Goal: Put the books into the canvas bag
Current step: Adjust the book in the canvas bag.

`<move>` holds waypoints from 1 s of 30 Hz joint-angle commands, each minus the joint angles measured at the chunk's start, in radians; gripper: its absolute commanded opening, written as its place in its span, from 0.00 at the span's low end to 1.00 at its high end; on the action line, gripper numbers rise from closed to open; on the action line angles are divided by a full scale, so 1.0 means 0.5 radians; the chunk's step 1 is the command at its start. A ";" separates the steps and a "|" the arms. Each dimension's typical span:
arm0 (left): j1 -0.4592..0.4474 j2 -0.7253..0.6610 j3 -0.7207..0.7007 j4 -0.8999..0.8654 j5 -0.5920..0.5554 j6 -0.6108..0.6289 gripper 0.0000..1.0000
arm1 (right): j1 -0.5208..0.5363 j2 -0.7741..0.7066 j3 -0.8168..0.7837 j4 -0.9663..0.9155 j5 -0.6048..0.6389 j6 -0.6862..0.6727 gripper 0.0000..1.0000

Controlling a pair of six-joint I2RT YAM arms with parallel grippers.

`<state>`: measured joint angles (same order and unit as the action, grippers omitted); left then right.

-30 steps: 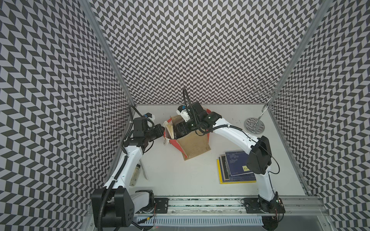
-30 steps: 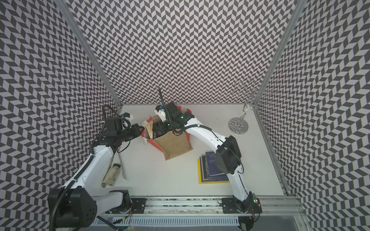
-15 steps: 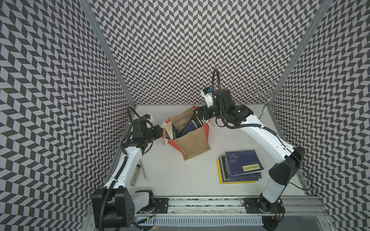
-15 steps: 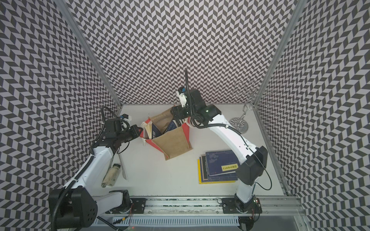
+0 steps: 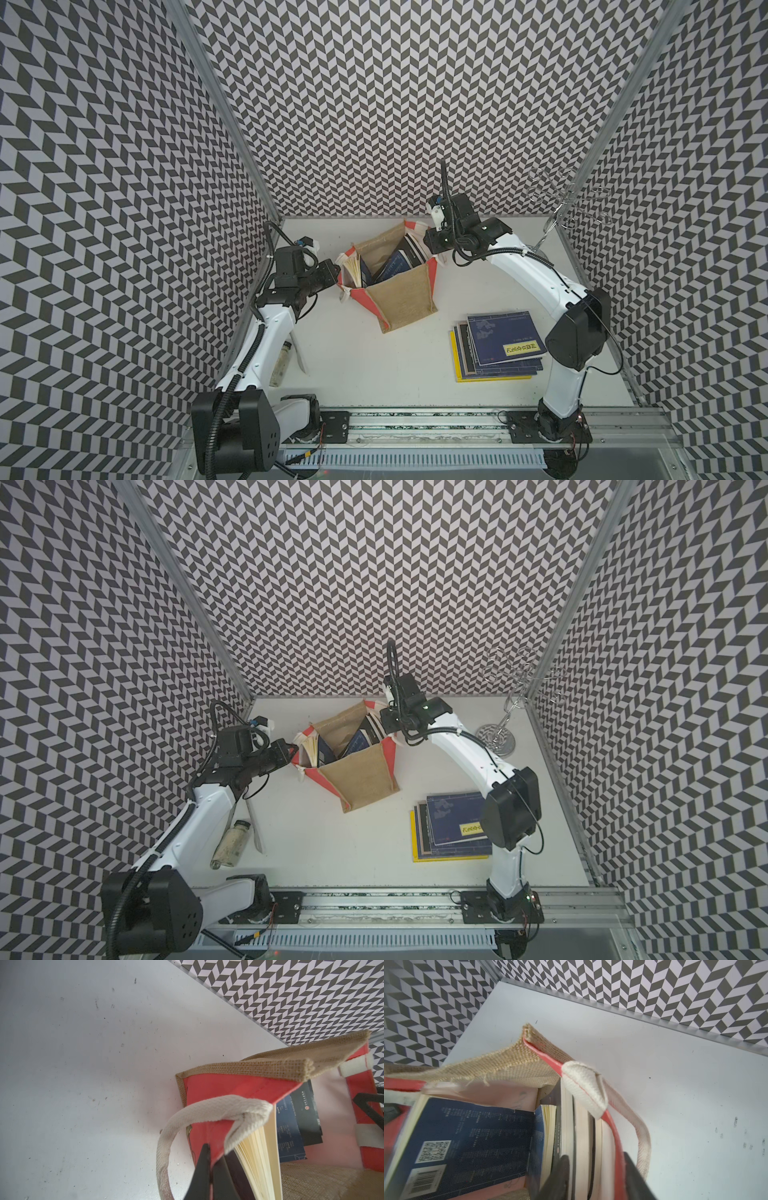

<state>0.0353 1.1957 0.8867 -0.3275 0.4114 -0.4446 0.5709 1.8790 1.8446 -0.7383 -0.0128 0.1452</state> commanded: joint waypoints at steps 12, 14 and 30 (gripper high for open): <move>-0.021 0.011 0.294 -0.013 0.239 -0.056 0.00 | 0.003 -0.470 -0.233 0.434 -0.175 0.023 0.00; -0.027 0.016 0.335 -0.002 0.253 -0.069 0.00 | 0.004 -0.567 -0.284 0.505 -0.161 0.037 0.00; -0.153 0.101 0.278 0.155 0.202 -0.116 0.06 | 0.004 -0.563 -0.538 0.562 -0.204 0.061 0.12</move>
<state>-0.0406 1.2457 1.0119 -0.3355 0.5297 -0.4965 0.5686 1.6543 1.5646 -0.5957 -0.1017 0.1707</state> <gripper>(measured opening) 0.054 0.102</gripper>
